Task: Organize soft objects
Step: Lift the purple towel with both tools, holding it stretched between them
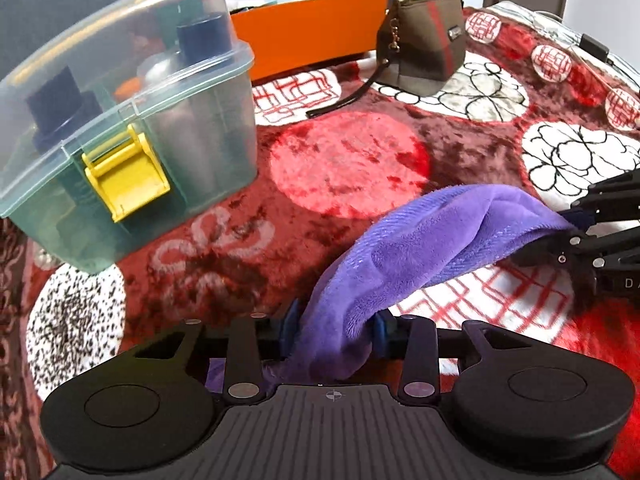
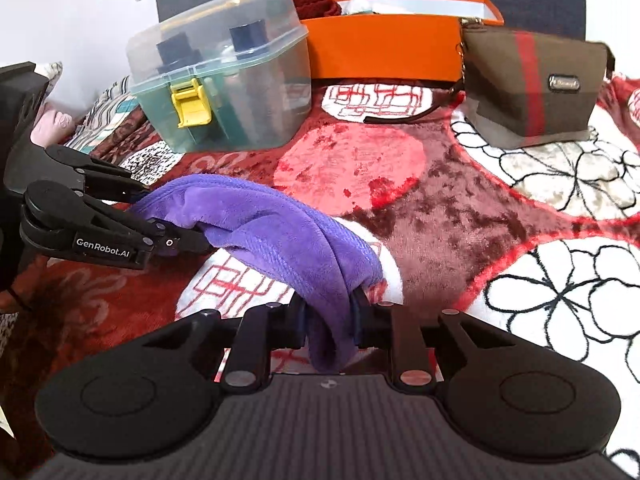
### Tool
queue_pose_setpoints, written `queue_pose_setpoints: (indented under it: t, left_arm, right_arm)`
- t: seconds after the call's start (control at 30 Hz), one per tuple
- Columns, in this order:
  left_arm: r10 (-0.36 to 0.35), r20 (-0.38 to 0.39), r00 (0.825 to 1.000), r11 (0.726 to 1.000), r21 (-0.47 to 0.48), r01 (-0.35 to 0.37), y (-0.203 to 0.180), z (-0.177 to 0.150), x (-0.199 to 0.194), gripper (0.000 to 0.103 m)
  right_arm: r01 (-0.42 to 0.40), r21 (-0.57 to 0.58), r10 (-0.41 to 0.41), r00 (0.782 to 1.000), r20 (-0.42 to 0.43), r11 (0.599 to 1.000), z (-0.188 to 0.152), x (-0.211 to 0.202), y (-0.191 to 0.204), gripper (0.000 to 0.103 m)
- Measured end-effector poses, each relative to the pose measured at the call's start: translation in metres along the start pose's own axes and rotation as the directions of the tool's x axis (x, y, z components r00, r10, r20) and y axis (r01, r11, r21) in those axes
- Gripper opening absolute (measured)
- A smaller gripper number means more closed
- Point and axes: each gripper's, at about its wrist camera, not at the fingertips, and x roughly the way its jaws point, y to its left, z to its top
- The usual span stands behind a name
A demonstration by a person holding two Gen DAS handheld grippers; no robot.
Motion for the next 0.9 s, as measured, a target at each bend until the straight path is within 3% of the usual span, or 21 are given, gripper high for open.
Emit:
queue_pose_setpoints:
  t: [0.2,0.3,0.33,0.37,0.43,0.57,0.9]
  left_arm:
    - [0.008,-0.01,1.0,1.0,-0.026,-0.008,0.0,-0.006,-0.004,0.102]
    - [0.011,-0.016,1.0,0.999,-0.036,-0.012,0.002,-0.007,-0.003,0.102]
    - [0.012,-0.017,1.0,0.999,-0.038,-0.013,0.002,-0.008,-0.002,0.102]
    - [0.013,-0.019,1.0,0.999,-0.04,-0.014,0.003,-0.008,-0.001,0.102]
    - [0.012,-0.024,1.0,0.999,-0.043,-0.013,0.003,-0.009,0.001,0.102]
    - [0.008,-0.028,1.0,0.999,-0.043,-0.01,0.005,-0.01,0.005,0.103]
    - [-0.056,0.005,0.998,0.995,-0.079,0.056,0.016,-0.016,0.01,0.103]
  right_arm:
    - [-0.001,-0.018,0.001,1.0,0.013,1.0,0.0,-0.007,0.008,0.026]
    - [0.005,-0.026,-0.005,1.0,0.015,1.0,-0.001,-0.007,0.012,0.033]
    - [0.016,-0.032,-0.015,1.0,0.019,0.999,-0.001,-0.007,0.013,0.042]
    - [0.025,-0.041,-0.024,0.999,0.024,0.999,-0.001,-0.008,0.014,0.063]
    - [0.038,-0.059,-0.035,0.998,0.047,0.998,0.0,-0.011,0.016,0.083]
    - [0.051,-0.104,-0.043,0.996,0.073,0.993,0.004,-0.013,0.017,0.095]
    - [0.065,-0.197,-0.068,0.998,-0.004,0.978,0.014,0.023,0.013,0.098]
